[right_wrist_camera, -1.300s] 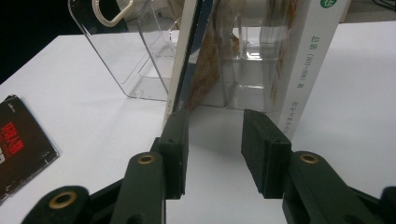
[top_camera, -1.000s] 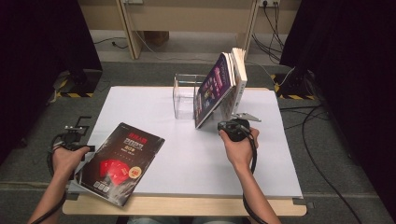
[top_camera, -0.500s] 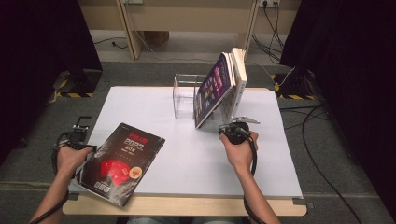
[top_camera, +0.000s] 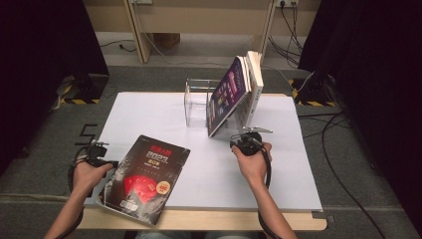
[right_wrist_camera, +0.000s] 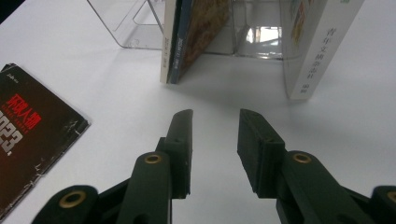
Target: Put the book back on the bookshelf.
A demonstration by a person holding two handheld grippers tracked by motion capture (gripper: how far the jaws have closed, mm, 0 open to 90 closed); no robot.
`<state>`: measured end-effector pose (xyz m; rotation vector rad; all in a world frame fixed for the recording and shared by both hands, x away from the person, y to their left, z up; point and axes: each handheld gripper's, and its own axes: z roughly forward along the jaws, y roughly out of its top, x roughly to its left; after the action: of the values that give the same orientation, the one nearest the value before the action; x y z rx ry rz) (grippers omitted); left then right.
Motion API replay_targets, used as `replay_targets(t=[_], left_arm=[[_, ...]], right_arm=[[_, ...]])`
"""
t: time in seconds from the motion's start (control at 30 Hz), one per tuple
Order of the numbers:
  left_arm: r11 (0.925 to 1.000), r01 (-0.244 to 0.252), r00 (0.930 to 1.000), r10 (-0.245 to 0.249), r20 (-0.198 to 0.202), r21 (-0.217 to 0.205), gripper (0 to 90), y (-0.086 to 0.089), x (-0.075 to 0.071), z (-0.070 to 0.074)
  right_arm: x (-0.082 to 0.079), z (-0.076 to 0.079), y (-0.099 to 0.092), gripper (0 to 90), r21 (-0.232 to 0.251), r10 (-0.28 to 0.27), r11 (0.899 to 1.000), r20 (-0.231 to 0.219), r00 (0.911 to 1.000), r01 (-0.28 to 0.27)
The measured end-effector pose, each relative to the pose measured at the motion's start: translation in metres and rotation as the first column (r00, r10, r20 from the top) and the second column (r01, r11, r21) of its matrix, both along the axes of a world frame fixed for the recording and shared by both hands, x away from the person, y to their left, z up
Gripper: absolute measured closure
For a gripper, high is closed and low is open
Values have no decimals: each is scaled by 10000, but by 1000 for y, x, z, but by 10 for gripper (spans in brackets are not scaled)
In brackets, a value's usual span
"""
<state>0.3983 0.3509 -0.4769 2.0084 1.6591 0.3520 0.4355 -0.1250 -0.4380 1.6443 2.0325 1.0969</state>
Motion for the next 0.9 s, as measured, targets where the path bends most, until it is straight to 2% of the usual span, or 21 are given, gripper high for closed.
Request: replay_targets(t=[0.27, 0.57, 0.67, 0.9], left_arm=[[9987, 488, 9988, -489, 66, 143, 899, -29, -1, 0], [9928, 1176, 9931, -1175, 62, -248, 898, -60, -6, 0], [9907, 1355, 9907, -1354, 96, -145, 899, -70, -8, 0], [9844, 1723, 9851, -1721, 71, -348, 899, -89, -13, 0]], right_arm=[[3, -6, 1, 657, -76, 6, 10000, -196, 9998, -8], [4, -11, 4, 653, -105, 46, 9999, -353, 9994, -50], [5, -14, 6, 651, -112, 91, 9999, -455, 9989, -96], [7, -21, 11, 652, -142, 126, 9998, -679, 9976, -136]])
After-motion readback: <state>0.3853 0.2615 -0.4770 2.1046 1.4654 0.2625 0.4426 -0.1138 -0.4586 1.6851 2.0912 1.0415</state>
